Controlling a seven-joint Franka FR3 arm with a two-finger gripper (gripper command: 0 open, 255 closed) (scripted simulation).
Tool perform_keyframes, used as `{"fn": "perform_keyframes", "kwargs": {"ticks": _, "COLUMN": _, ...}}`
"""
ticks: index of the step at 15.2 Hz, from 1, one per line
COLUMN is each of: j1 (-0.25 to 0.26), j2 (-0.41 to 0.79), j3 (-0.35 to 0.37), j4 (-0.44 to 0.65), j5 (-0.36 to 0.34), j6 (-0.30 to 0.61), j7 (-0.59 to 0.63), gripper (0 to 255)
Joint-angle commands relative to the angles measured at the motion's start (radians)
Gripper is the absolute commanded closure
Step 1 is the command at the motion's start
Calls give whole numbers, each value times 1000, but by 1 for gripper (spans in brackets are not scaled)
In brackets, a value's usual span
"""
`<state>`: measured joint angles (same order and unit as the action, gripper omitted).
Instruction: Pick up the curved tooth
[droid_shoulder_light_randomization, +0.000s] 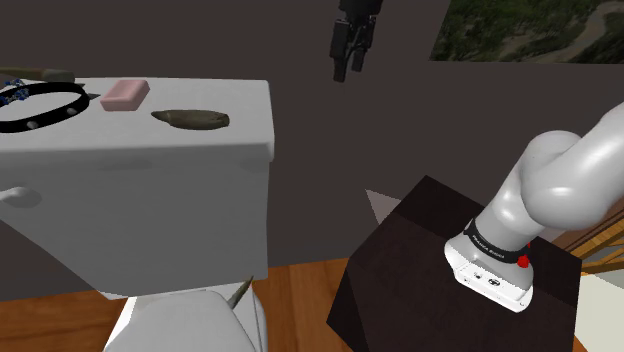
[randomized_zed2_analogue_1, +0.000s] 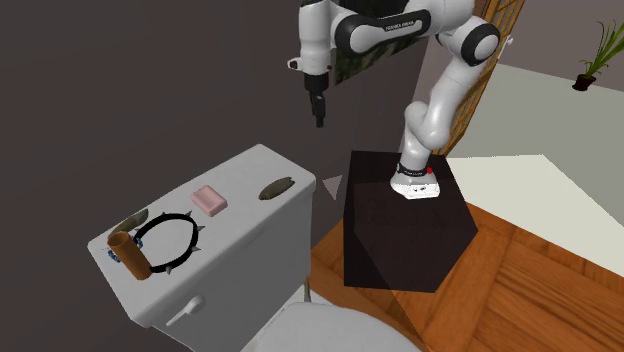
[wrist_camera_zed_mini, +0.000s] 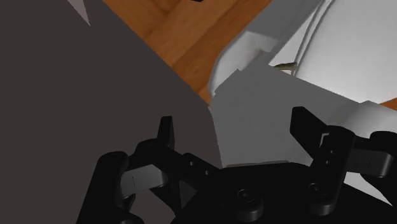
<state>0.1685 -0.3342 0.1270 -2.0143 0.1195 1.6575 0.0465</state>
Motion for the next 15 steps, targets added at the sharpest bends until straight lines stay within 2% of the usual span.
{"fn": "perform_keyframes", "kwargs": {"ticks": 1, "j1": 17, "j2": 54, "j3": 27, "j4": 42, "j5": -6, "j6": 19, "j7": 5, "gripper": 0}}
{"fn": "perform_keyframes", "kwargs": {"ticks": 8, "j1": 79, "j2": 260, "j3": 118, "j4": 258, "j5": -60, "j6": 27, "j7": 36, "gripper": 0}}
{"fn": "perform_keyframes", "kwargs": {"ticks": 15, "j1": 165, "j2": 488, "j3": 197, "j4": 526, "j5": -160, "j6": -9, "j7": 74, "gripper": 0}}
